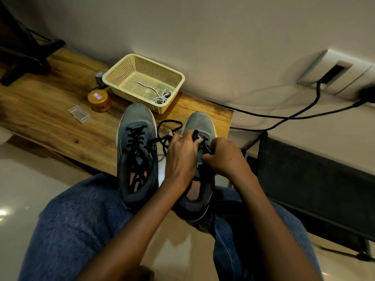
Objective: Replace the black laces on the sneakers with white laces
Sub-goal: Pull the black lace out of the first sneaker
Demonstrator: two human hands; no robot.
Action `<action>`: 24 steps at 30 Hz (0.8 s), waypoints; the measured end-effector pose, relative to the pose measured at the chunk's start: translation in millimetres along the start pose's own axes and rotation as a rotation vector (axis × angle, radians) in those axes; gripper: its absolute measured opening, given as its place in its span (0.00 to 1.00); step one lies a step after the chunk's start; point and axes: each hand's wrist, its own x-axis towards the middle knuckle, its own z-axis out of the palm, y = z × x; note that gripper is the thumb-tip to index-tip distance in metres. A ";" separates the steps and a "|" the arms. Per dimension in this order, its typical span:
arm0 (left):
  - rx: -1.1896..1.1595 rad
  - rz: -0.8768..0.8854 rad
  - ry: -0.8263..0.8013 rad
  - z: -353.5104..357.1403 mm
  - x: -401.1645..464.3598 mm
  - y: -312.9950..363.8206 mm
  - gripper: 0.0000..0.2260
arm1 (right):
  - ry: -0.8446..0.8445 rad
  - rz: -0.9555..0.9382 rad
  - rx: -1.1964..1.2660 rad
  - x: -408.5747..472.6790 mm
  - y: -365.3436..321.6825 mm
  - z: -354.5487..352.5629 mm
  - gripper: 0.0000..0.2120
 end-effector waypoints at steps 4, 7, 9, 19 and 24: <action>-0.059 -0.050 0.042 -0.4 -1.9 3.4 0.11 | -0.004 0.010 0.005 0.1 0.6 0.8 0.12; -0.063 -0.050 -0.005 1.9 0.3 -1.3 0.10 | -0.009 0.013 0.006 0.6 1.1 1.2 0.11; -0.027 -0.046 -0.050 5.7 2.5 -6.6 0.11 | -0.018 0.015 0.006 1.0 0.5 1.0 0.11; 0.014 -0.016 0.029 2.4 -0.2 -3.3 0.09 | -0.025 0.039 0.017 2.2 0.6 -0.3 0.12; -0.064 -0.108 0.060 -4.6 -4.6 4.7 0.11 | -0.020 0.040 0.019 1.7 1.5 0.0 0.12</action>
